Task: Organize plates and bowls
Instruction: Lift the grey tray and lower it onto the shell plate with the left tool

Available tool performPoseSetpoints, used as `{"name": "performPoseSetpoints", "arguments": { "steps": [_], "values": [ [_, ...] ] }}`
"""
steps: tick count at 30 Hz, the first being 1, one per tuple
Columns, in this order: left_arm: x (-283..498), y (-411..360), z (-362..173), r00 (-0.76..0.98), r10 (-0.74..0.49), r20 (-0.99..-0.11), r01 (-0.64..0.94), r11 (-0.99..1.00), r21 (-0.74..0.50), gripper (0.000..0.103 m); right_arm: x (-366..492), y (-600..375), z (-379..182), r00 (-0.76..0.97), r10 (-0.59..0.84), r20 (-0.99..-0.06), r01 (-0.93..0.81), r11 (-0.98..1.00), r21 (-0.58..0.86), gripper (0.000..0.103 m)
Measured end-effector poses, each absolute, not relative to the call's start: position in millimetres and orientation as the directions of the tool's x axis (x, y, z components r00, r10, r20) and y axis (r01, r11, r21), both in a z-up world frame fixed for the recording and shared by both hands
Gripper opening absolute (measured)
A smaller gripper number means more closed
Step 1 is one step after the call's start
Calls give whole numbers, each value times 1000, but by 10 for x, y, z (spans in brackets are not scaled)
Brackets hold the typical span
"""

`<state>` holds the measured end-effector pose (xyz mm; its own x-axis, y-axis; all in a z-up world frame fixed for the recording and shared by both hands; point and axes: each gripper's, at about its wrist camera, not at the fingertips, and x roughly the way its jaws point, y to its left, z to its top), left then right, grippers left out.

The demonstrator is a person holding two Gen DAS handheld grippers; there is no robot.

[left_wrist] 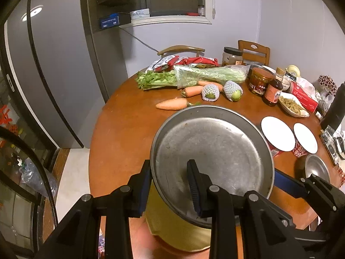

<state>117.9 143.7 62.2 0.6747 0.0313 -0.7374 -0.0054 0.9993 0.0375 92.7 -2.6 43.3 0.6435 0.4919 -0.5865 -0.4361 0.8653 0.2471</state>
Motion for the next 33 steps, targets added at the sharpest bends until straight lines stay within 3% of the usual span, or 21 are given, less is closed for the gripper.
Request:
{"name": "performPoseSetpoints", "arguments": {
  "steps": [33],
  "values": [
    [998,1585,-119,601,30,-799,-32,999,14,33,767,165,-70,584,443,-681,-455,872,177,47]
  ]
}}
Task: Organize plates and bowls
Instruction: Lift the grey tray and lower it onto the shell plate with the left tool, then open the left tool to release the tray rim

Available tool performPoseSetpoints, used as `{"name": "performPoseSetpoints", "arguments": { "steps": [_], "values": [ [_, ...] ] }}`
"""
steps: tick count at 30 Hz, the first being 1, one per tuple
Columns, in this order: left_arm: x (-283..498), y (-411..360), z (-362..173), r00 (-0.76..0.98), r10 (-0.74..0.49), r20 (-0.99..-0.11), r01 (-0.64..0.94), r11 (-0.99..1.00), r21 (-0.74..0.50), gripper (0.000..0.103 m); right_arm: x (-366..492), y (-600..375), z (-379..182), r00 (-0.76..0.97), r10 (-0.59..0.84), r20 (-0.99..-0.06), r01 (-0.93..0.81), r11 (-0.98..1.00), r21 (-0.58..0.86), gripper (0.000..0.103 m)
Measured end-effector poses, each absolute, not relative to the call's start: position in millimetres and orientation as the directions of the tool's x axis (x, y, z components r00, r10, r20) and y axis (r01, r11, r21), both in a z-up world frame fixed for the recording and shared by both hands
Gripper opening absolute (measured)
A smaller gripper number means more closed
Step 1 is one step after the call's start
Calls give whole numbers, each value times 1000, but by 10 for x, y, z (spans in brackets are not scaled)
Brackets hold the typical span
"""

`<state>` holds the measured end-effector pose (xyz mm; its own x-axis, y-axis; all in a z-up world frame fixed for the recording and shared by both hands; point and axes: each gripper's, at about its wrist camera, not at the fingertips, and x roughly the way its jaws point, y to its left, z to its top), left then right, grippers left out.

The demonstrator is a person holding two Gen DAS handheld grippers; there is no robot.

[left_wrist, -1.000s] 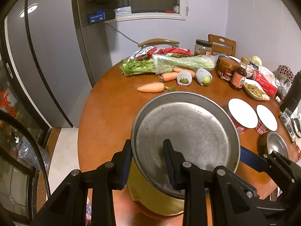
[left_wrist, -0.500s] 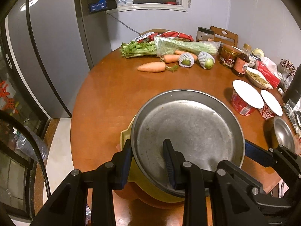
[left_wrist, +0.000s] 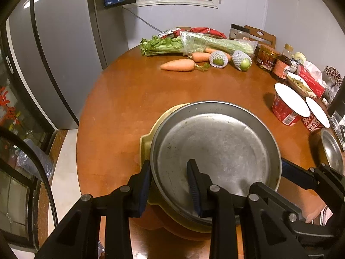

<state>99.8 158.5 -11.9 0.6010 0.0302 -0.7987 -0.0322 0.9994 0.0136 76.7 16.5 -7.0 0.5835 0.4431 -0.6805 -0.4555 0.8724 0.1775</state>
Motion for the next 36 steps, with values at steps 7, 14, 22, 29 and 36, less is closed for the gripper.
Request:
{"name": "performPoseSetpoints", "arguments": {
  "steps": [7,14,22,29,36],
  "values": [
    [997,1601,-159,600,24,-800,-22,1000,13,33,792,212,-124,580,428,-693,-458,875,157,47],
    [973,1618,-164,604,12,-797,-16,1000,3,33,785,227,-139,583,418,-697,-455,878,146,47],
    [937,1624,-128,608,14,-794,-13,1000,8,33,799,227,-145,573,422,-703,-457,876,153,47],
    [932,1621,-119,606,21,-795,-15,1000,15,33,814,235,-142,574,417,-705,-458,877,146,47],
    [902,1664,-58,622,18,-783,-28,1000,1,38,816,232,-126,582,411,-702,-458,879,135,47]
  ]
}}
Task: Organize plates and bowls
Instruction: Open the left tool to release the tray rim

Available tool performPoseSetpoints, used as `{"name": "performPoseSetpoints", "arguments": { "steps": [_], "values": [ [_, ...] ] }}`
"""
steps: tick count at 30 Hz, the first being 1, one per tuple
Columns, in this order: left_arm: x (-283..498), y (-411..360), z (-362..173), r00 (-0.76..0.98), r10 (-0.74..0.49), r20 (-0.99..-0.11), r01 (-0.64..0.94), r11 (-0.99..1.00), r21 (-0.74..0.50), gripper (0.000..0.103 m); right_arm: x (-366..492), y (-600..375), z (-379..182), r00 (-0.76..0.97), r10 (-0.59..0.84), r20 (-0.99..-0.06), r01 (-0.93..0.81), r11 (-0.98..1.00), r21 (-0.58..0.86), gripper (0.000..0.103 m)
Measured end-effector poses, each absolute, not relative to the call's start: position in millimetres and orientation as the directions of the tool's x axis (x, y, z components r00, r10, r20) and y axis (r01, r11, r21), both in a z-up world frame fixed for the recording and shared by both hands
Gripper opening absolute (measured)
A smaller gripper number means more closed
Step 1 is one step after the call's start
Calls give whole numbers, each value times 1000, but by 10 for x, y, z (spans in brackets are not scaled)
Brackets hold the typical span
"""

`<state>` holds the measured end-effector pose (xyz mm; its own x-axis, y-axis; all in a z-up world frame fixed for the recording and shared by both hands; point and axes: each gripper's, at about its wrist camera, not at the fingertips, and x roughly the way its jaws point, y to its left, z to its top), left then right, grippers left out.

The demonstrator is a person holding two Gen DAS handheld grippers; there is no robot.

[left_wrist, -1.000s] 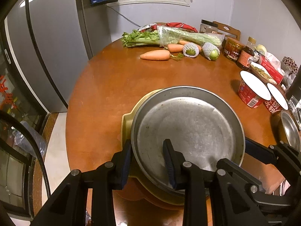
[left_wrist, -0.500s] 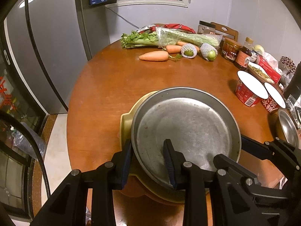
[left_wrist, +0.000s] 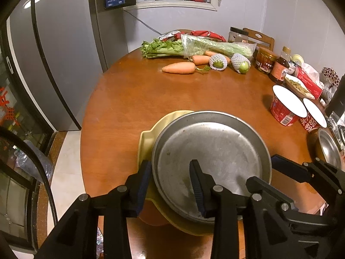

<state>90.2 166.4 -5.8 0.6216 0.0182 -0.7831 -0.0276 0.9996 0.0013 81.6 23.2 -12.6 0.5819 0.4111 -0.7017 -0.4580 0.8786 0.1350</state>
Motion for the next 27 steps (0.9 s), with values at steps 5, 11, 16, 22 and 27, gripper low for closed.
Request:
{"name": "performPoseSetpoints", "arguments": {
  "steps": [5,11,16,22,27],
  "values": [
    [871,1691,9,635,6,-772,-29,999,-16,39,802,251,-134,578,411,-705,-464,876,131,47],
    [803,1753,146,660,17,-751,-47,999,-19,42,788,230,-93,584,418,-696,-463,876,137,48],
    [727,1903,271,679,44,-732,-91,996,-24,48,772,124,-1,599,428,-677,-447,880,160,54],
    [760,2033,169,645,40,-763,-112,993,-42,50,745,29,66,605,436,-666,-429,883,189,56],
    [840,2075,-5,603,-38,-797,-98,988,-121,50,708,-44,19,587,442,-679,-418,883,214,57]
  ]
}}
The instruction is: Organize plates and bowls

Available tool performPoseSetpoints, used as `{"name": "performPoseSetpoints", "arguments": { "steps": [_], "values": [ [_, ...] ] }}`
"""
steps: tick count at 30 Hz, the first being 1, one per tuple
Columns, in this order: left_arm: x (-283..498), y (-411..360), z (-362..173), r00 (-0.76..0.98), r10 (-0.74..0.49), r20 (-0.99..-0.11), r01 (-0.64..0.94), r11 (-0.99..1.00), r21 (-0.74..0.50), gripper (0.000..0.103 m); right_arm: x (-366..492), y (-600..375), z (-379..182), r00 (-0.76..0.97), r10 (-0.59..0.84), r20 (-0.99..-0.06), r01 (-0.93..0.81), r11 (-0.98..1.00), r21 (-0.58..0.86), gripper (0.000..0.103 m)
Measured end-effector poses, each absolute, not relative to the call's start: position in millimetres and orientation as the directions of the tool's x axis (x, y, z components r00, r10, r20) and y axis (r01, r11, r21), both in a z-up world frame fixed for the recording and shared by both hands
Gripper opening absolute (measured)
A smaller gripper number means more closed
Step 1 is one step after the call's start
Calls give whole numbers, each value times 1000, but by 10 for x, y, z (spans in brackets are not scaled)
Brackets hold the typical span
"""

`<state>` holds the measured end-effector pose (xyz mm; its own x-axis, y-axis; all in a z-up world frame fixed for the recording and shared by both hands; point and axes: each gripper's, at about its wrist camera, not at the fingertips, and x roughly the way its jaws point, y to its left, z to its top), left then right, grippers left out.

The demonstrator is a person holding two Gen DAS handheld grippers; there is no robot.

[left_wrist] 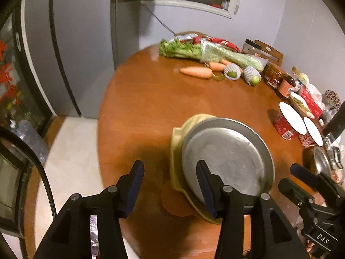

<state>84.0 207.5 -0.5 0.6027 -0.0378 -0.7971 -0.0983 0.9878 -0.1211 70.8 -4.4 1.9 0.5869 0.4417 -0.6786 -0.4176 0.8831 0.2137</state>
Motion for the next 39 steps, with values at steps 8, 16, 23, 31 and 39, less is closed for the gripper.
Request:
{"name": "performPoseSetpoints", "arguments": {
  "steps": [8,16,23,31,39],
  "values": [
    [959,1982,-183,562,-74,-824,-87,985,-148,50,783,-102,-96,543,466,-699,-384,878,287,57],
    [1006,1872,-269,559,-77,-826,-67,988,-137,51,838,-5,-195,523,471,-711,-396,872,286,57],
    [1034,1844,-278,564,-83,-821,-58,988,-140,50,866,81,-243,516,478,-711,-416,865,279,56],
    [1136,1692,-291,570,-97,-816,-31,990,-139,50,917,155,-305,552,451,-701,-440,872,214,53],
    [1317,1527,-297,570,-104,-815,-2,992,-128,51,1072,6,-370,570,427,-702,-414,887,203,52]
  ]
}}
